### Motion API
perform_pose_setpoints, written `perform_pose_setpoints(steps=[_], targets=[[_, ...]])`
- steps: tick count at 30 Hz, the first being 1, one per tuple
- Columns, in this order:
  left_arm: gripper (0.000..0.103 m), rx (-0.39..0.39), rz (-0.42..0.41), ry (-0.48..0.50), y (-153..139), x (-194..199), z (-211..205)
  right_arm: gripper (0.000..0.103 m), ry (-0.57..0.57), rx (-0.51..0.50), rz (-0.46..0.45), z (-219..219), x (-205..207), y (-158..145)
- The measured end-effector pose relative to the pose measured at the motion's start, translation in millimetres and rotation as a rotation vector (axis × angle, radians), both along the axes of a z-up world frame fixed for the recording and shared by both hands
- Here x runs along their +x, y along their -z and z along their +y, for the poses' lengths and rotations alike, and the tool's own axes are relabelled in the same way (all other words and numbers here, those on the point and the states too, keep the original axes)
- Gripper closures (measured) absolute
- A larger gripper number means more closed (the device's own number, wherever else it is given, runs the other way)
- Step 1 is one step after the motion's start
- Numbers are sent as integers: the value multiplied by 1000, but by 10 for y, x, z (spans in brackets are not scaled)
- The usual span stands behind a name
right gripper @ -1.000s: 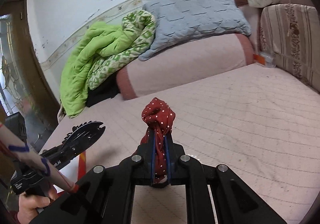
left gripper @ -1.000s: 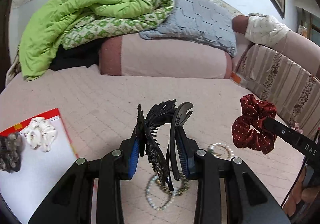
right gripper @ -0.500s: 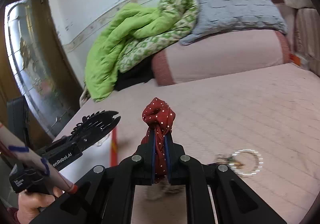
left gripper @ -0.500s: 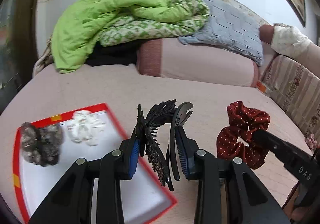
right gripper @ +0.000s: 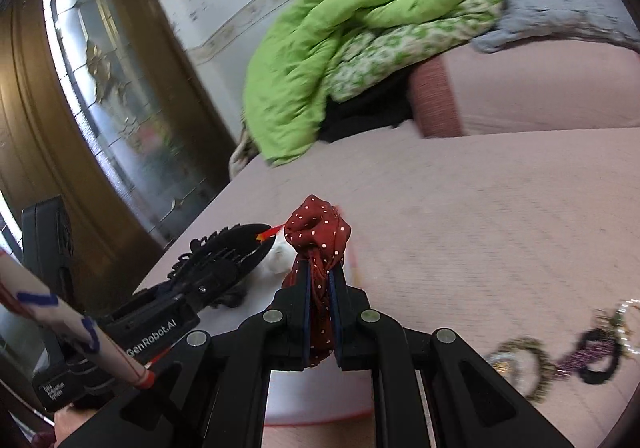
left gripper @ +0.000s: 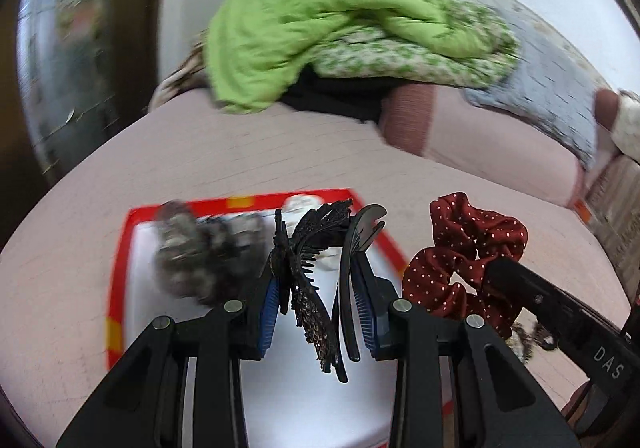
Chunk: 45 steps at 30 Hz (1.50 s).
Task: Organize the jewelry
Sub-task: 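Carry the clips and red scrunchie to the tray and release them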
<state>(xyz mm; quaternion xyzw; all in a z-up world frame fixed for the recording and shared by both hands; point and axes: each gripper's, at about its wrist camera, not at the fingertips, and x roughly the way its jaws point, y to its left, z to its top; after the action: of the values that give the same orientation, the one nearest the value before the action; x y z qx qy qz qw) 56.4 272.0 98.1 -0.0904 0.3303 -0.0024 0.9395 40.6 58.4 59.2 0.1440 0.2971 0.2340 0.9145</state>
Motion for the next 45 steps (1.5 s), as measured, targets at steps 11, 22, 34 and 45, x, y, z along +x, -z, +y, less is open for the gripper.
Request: perform_pose_setpoints(steps=[11,22,34,45], targets=[[70,-3,89,-119,228,90,257,92,-34,-21,160,262,372,342],[70,12,135,-102,345,280,163,91,-24,-27,209,241,510,480],[70,10,164,-90,393,340,151,89,-25,-49,203,268,459,497],[69,10,152,-83,371,331,134,69,-25,-33,184,227,432,426]])
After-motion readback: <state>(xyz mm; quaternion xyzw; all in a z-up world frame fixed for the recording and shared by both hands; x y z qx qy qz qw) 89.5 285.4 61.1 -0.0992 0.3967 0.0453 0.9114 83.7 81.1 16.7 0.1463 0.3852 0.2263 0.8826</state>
